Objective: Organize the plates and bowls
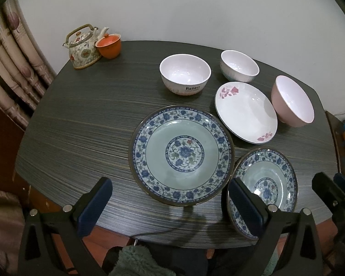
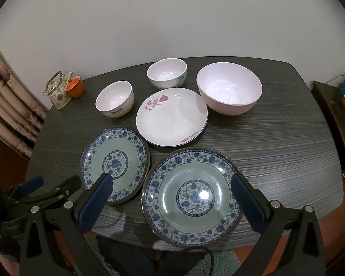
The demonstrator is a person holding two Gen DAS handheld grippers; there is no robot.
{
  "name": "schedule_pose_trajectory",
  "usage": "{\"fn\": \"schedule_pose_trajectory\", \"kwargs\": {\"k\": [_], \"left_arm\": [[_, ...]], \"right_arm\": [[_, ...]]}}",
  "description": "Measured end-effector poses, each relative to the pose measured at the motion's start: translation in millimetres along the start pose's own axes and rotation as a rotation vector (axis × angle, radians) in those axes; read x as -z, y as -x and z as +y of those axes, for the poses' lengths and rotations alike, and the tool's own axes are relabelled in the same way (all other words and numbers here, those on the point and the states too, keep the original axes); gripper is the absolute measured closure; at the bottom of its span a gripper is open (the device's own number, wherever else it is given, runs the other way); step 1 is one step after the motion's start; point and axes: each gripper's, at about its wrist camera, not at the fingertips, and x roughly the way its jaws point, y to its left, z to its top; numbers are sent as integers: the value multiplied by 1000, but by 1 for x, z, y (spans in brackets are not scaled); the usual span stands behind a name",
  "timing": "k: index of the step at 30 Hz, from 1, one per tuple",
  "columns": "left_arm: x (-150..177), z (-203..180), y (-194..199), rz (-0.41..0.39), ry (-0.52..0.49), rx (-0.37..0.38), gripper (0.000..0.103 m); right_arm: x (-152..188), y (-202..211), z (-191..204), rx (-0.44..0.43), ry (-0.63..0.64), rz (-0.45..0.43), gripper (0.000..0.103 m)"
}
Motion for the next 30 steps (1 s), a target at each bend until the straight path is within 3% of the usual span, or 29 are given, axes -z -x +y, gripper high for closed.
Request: {"fn": "schedule_pose_trajectory", "kwargs": {"k": [6, 8, 11, 14, 16, 18, 30], "left_arm": [[-8, 23, -2, -9, 44, 32, 1], [-11, 30, -4, -4, 59, 50, 8], [-15, 41, -10, 8, 79, 64, 18], [-17, 54, -17, 33, 116, 104, 25], [-19, 65, -24, 62, 149, 146, 37], [-21, 73, -30, 77, 176, 186, 40], [-26, 126, -78, 200, 401, 353, 42]], "right_arm": [[-6, -10, -8, -77, -20, 25, 10], [-8, -16, -11, -124, -30, 41, 22], [-9, -24, -13, -191, -43, 68, 29], [-10, -32, -10, -223, -30, 83, 33], [-12, -37, -7, -249, -17, 94, 33], [-13, -44, -7, -274, -18, 112, 35], [-19, -98, 5, -358, -44, 244, 43]]}}
